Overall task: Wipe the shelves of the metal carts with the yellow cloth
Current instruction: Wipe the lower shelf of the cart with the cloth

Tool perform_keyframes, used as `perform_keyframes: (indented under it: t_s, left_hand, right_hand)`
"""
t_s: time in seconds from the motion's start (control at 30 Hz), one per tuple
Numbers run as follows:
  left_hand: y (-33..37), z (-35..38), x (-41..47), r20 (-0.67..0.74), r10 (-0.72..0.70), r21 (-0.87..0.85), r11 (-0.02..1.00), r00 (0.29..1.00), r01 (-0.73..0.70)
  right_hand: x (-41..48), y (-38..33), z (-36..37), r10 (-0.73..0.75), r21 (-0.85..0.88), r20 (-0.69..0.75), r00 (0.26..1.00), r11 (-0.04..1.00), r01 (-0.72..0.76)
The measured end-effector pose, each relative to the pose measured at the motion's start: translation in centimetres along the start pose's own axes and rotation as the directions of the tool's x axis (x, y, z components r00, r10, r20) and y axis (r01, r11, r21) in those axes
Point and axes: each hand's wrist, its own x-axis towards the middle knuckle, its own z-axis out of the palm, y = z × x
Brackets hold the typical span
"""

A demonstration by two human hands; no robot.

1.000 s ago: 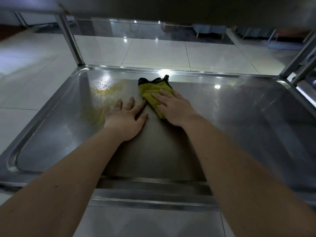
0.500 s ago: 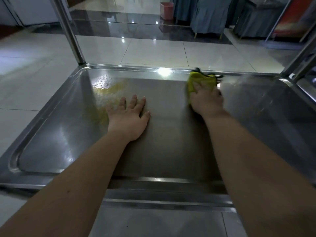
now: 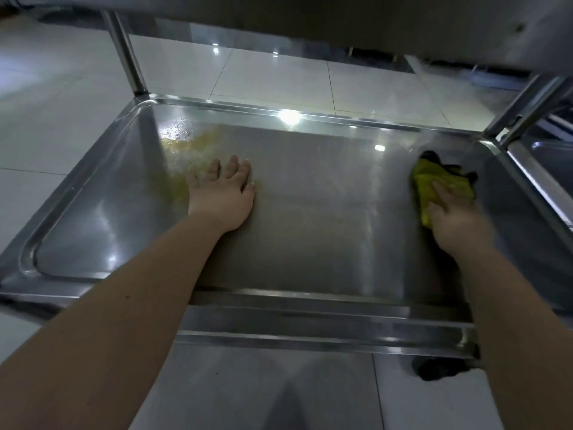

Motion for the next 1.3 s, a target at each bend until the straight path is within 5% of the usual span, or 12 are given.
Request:
perform_keyframes:
  t_s: [0.13,0.33,0.5,0.6,0.8,0.93,1.1,1.2,1.3]
  left_hand:
    - [0.4,0.1,-0.2,-0.006,-0.001,0.003,1.000,1.000,0.001]
    - [-0.6,-0.7,-0.1,0.053,0.015,-0.057,0.998,0.998,-0.012]
    - [-1.0,-1.0,-1.1,0.058,0.034,-0.032,0.999,0.998,-0.032]
    - [-0.9,-1.0,-1.7,0.044,0.033,-0.027,0.999,0.999,-0.032]
    - [-0.4,-0.5,-1.9,0.035,0.037,-0.016,0.999,0.999,-0.037]
    - [0.3,-0.1,-2.2,0.008,0.029,0.006,1.000,1.000,-0.029]
    - [0.3,-0.3,-2.2,0.025,0.017,0.019,1.000,1.000,-0.017]
    - [0.3,-0.6,-2.4,0.037,0.022,-0.004,1.000,0.999,-0.022]
    - [-0.2,-1.2,-2.5,0.038,0.060,-0.143,0.988,0.998,-0.054]
  right_hand:
    - [-3.3,-4.3,0.4,0.167,-0.001,0.013,0.986,0.986,-0.167]
    - [-13.6,-20.0,5.4,-0.293,0.019,0.110,0.950,0.956,0.292]
    - [-14.2,-19.4,5.1,-0.381,0.108,0.187,0.906,0.924,0.366]
    - [-12.1,-13.2,3.3,-0.291,0.045,0.167,0.942,0.957,0.288]
    - [-10.3,3.0,-1.6,0.148,0.011,0.052,0.988,0.989,-0.149]
    - [-11.3,1.9,-1.4,0.230,-0.029,0.022,0.973,0.973,-0.229]
    - [-16.1,-9.3,1.9,0.010,-0.079,0.020,1.000,0.997,-0.008]
    - [-20.5,-16.8,4.2,-0.270,-0.023,0.055,0.961,0.962,0.272]
    - [-21.3,-19.1,4.8,-0.349,0.022,0.111,0.930,0.937,0.349]
